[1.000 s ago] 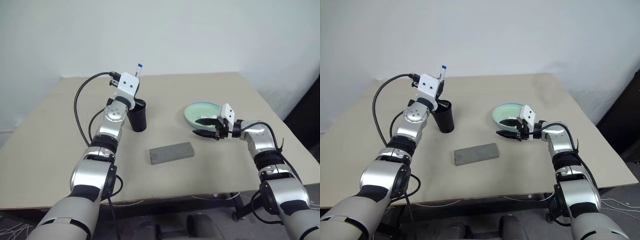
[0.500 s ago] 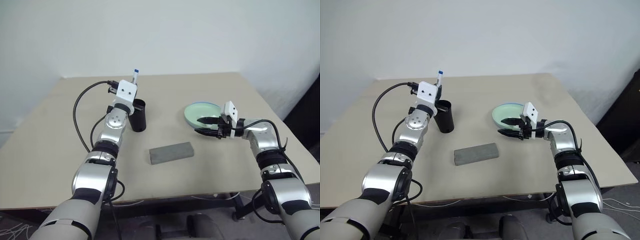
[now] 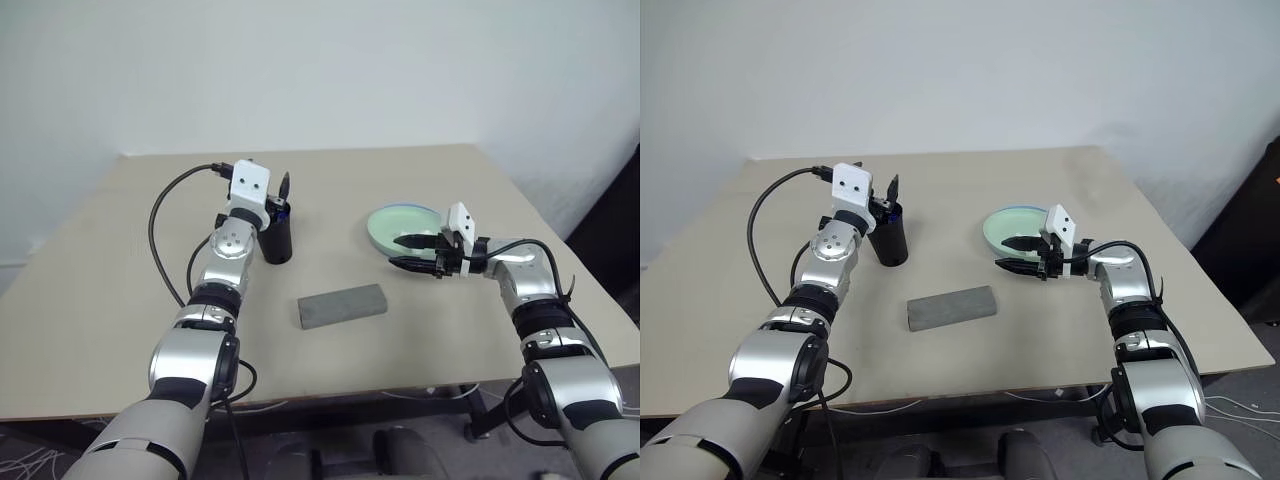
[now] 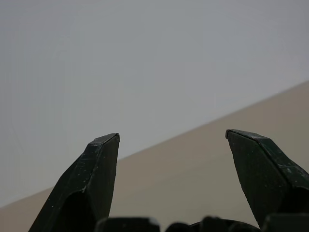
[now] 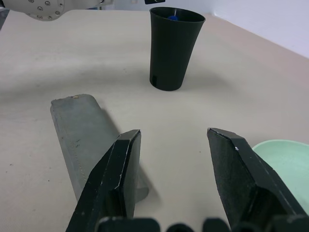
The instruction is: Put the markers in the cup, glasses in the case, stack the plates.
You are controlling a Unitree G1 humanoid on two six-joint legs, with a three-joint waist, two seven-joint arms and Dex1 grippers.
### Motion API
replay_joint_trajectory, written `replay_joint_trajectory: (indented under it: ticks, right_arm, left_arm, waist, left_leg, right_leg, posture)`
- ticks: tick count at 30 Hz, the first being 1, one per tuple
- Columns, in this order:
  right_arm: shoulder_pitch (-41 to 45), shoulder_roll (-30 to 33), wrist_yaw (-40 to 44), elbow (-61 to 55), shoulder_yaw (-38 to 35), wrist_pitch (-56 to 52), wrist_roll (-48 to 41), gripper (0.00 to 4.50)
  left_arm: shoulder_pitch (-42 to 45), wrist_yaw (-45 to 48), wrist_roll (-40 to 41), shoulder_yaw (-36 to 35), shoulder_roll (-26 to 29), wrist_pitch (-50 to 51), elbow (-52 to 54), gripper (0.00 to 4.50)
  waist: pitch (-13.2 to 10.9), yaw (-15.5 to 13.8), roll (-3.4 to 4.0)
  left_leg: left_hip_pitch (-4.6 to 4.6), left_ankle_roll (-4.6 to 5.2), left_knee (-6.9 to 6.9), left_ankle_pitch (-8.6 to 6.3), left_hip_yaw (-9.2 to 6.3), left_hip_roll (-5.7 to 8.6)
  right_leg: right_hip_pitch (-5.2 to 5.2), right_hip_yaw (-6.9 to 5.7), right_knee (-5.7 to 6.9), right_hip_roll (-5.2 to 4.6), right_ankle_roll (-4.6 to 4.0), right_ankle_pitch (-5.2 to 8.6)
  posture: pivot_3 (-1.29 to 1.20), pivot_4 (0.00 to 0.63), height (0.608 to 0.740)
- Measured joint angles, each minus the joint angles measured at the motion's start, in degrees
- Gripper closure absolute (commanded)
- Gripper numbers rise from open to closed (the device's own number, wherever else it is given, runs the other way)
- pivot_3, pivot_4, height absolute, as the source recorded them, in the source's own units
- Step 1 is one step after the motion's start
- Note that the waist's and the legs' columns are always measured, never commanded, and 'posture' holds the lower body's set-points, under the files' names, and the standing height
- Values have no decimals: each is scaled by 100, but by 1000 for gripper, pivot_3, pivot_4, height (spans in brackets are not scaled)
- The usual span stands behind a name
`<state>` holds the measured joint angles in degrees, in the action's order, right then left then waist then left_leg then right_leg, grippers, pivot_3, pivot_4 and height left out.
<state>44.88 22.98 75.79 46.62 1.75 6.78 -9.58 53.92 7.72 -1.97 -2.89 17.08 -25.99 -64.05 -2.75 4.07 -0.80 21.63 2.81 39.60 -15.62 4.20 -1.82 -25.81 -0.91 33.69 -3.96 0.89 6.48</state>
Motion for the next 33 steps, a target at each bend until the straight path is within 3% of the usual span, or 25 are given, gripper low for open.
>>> replay_joint_trajectory:
  ticks: [5, 10, 15, 21, 26, 33]
  right_arm:
    - [0, -9, -3, 0, 0, 6, 0, 2127]
    - [1, -27, -73, -2, -5, 15, -1, 2127]
    - [-1, -14, -177, -132, -101, 25, -66, 2127]
    - [-71, 196, -240, -205, -307, -27, -216, 2127]
    - [-348, 575, -267, -171, -346, -14, -206, 2127]
    - [-757, 952, -353, 20, -466, -10, -197, 2127]
  left_arm:
    - [0, 125, 80, -74, -11, 0, 99, 729]
    - [-146, 983, 648, -317, 82, 175, 925, 729]
    - [-1408, 2616, 1556, -445, 818, 1305, 2814, 729]
    - [-2784, 3485, 2106, -490, 1467, 2626, 4685, 729]
    - [-3468, 3569, 2087, -373, 1433, 3009, 5609, 729]
    - [-3751, 3233, 1774, -31, 897, 2981, 5701, 729]
  waist:
    - [0, 0, 0]
    - [0, 9, 1]
    - [0, 55, 4]
    - [0, -39, 2]
    - [0, -131, 2]
    - [-1, -112, 5]
  left_leg:
    - [1, -2, 0, -1, 0, 0]
    - [-1, -5, -1, -3, 4, -2]
    - [-1, -6, -8, -3, 8, -12]
    - [8, -8, 0, -3, 5, -6]
    - [-2, -27, 0, -15, 8, -6]
    - [-6, -26, 1, -12, 17, -10]
  right_leg:
    - [0, -1, 0, 0, 0, 0]
    - [-3, 1, 0, 1, -1, 0]
    - [-14, 5, 7, 8, -3, 2]
    - [-10, 2, 1, -5, -15, 9]
    - [-4, 1, 0, -6, -16, 10]
    - [-5, 5, 2, 0, -16, 11]
  posture:
    - [0, 0, 732]
    - [0, 0, 732]
    - [0, 0, 732]
    - [0, 0, 732]
    - [0, 0, 732]
    - [0, 0, 732]
